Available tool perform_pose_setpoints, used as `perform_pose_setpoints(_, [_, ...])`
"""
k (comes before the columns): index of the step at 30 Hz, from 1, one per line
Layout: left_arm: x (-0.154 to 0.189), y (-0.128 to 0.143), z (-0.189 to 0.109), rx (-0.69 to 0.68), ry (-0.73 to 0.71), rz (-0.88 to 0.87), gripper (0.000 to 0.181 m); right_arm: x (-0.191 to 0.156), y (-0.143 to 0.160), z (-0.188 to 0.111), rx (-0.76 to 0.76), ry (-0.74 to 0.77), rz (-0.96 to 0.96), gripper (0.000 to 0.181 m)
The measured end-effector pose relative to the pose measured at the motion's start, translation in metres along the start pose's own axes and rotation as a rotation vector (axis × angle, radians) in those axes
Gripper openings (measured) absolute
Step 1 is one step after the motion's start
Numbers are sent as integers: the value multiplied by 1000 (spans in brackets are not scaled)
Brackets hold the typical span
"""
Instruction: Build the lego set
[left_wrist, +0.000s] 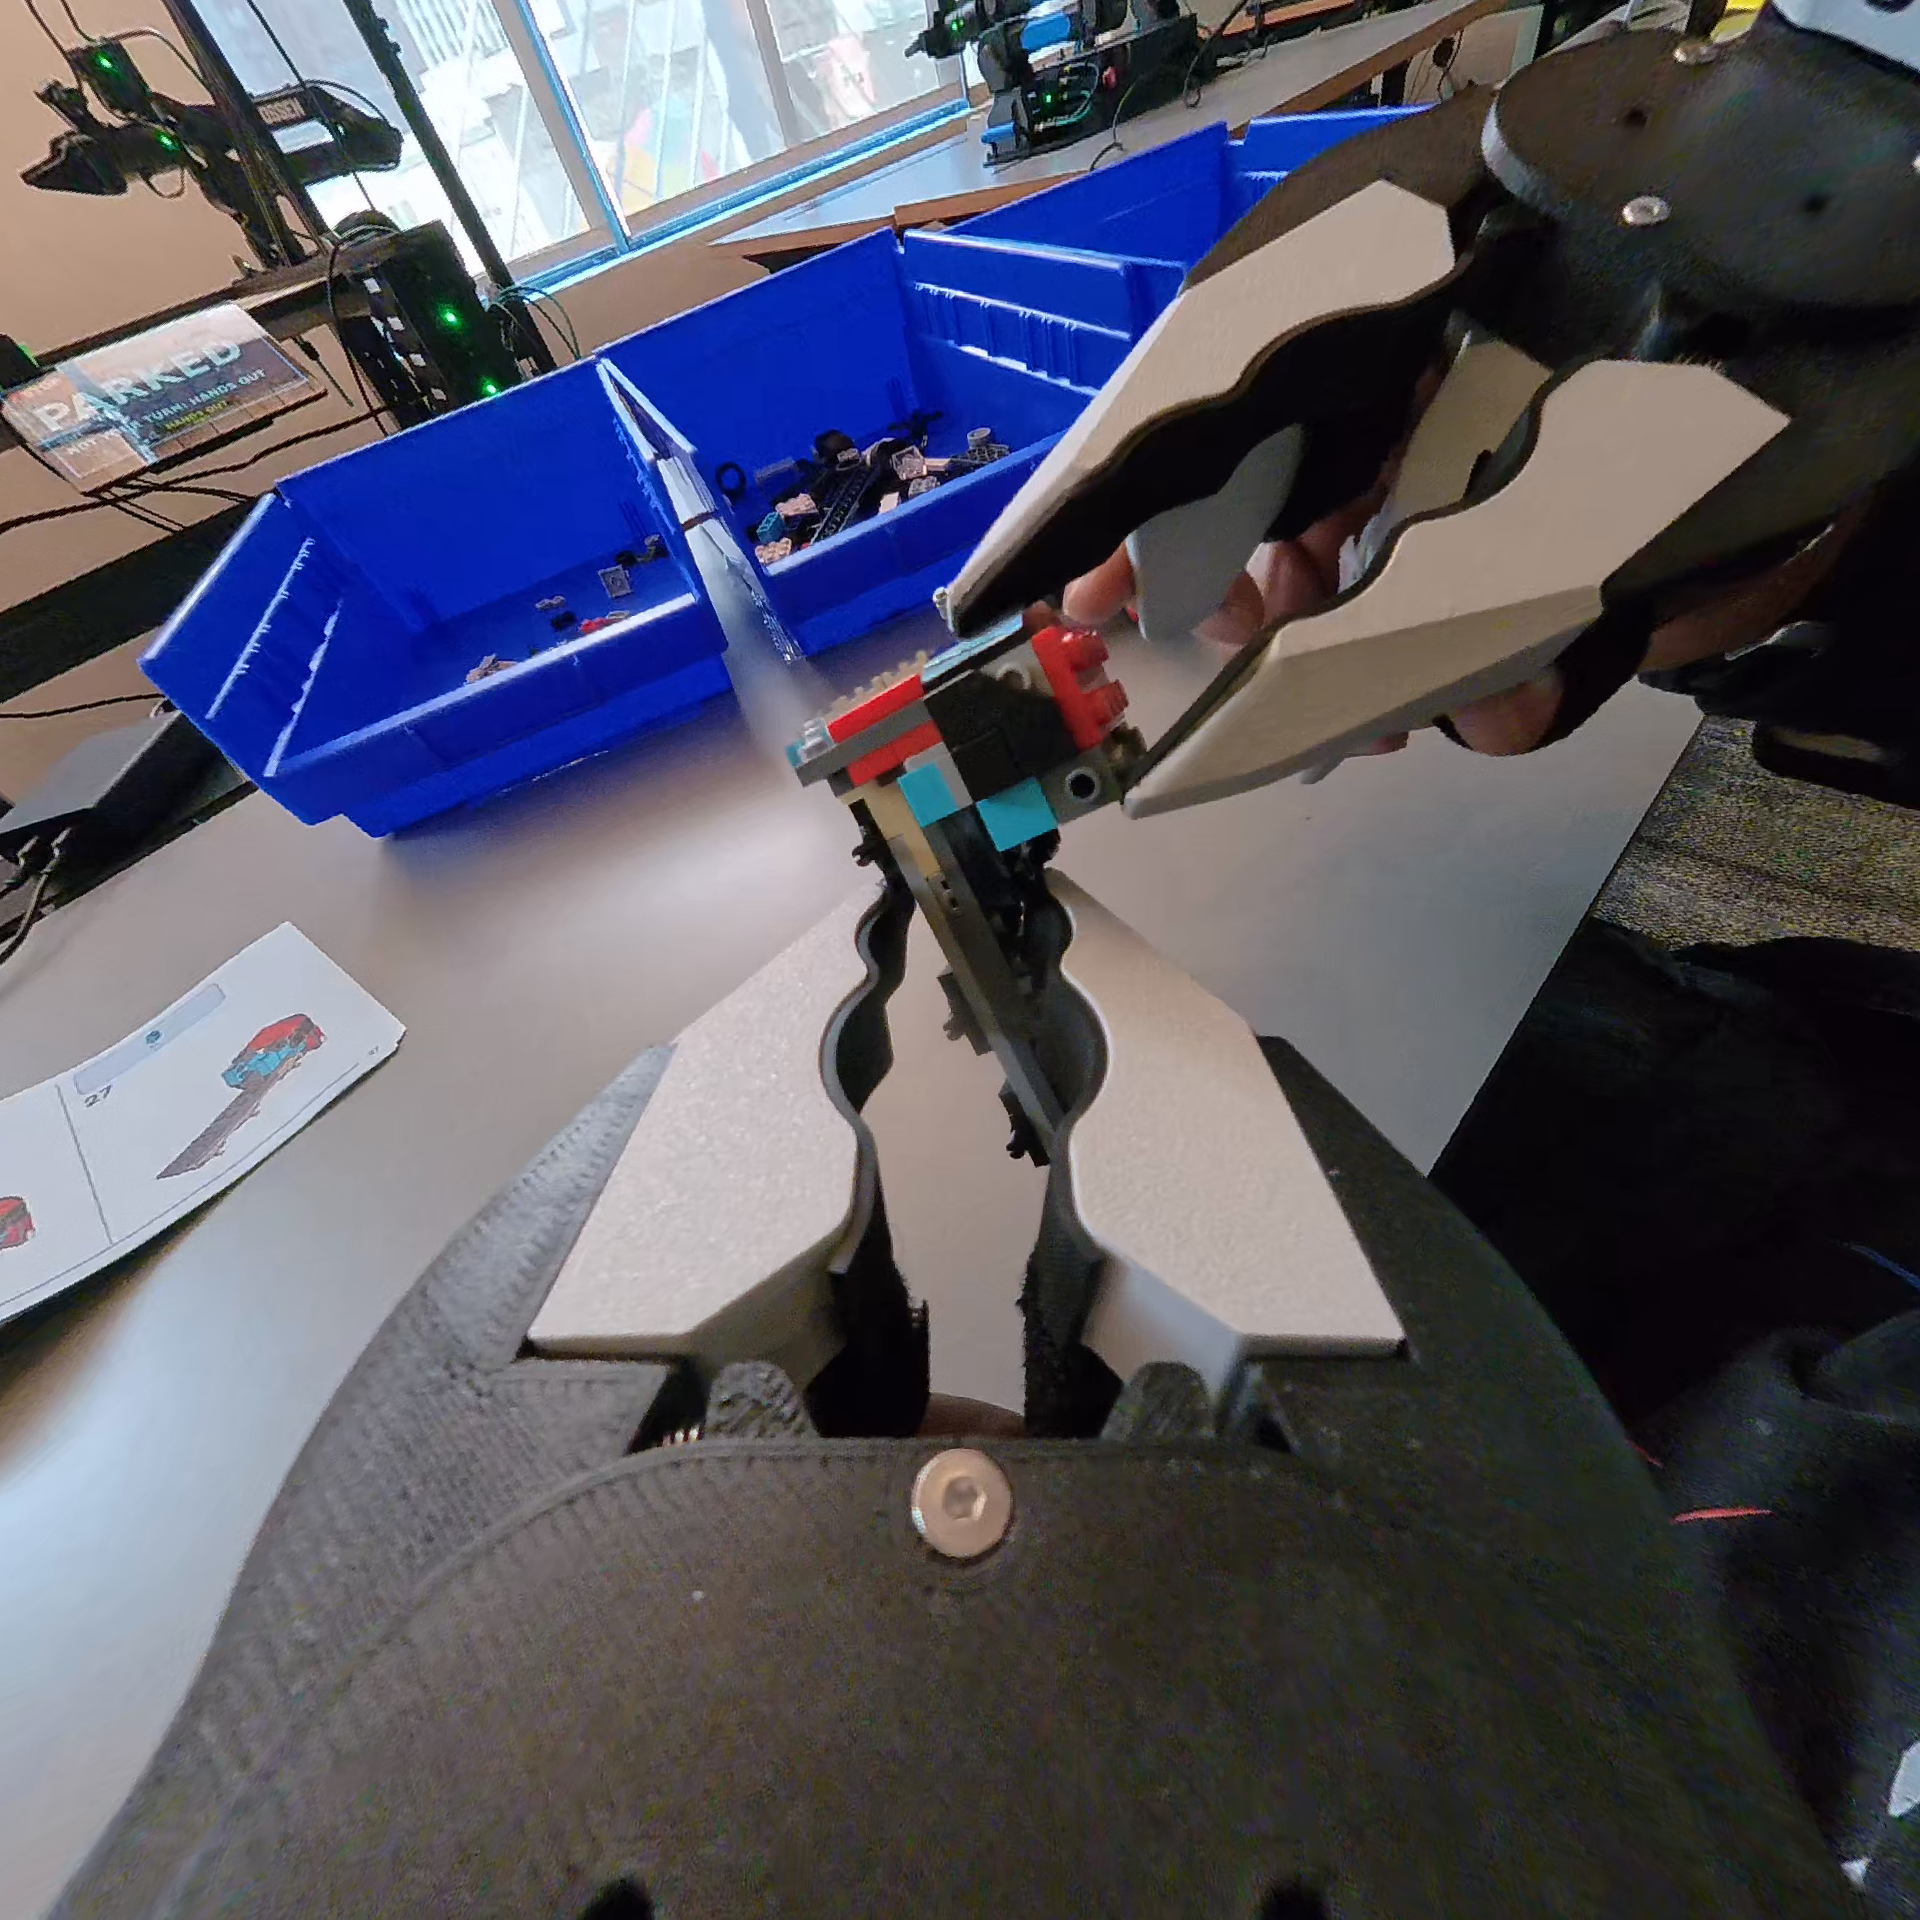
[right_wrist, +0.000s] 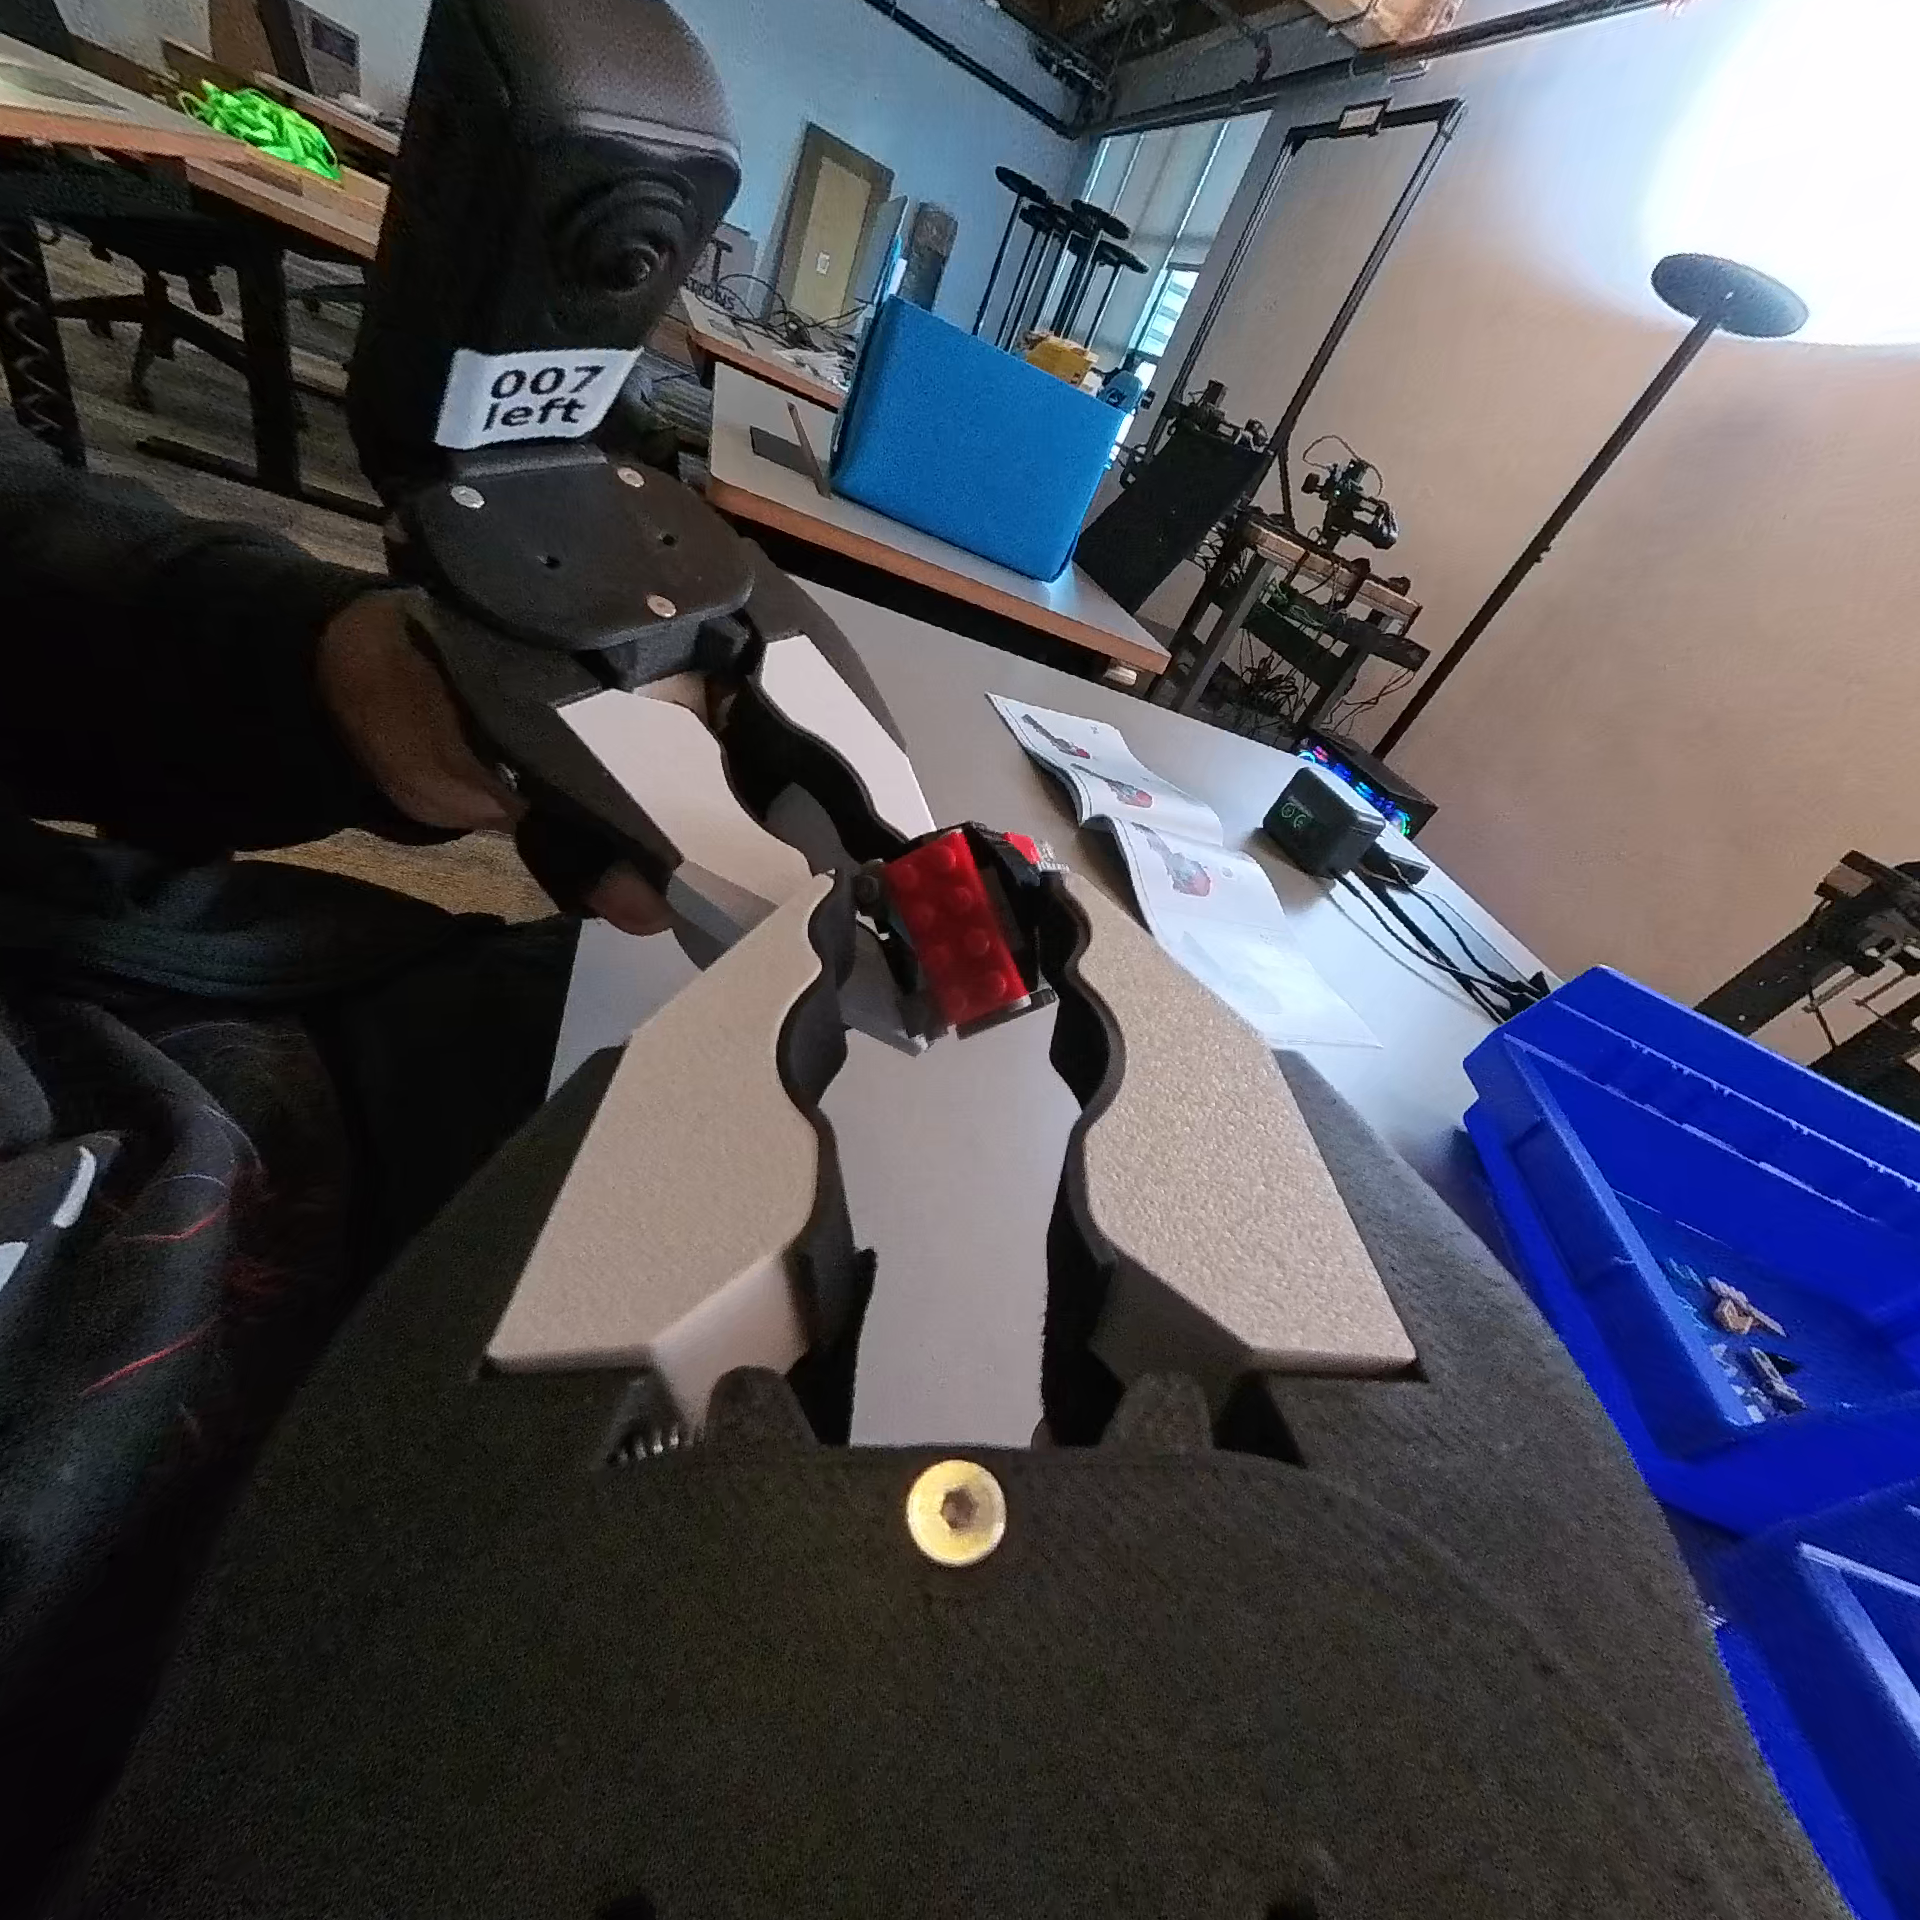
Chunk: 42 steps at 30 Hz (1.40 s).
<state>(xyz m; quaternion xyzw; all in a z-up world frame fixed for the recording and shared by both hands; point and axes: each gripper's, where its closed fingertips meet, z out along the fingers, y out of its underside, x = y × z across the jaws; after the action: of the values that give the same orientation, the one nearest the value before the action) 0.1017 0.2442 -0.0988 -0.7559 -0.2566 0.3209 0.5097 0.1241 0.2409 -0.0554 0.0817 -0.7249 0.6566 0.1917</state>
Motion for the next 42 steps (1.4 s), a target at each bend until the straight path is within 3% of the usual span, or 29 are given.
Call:
perform_pose_setpoints(26, [1, -2, -1, -3, 2, -27, 22, 1, -3, 0, 9, 9, -11, 37])
perform_pose_setpoints(35, [-2, 0, 0, 18, 64, -257, 23, 4, -16, 4, 59, 48, 55, 42])
perform_pose_setpoints(42, [4, -11, -4, 94, 239, -581, 22, 11, -17, 7, 52, 120, 47, 42])
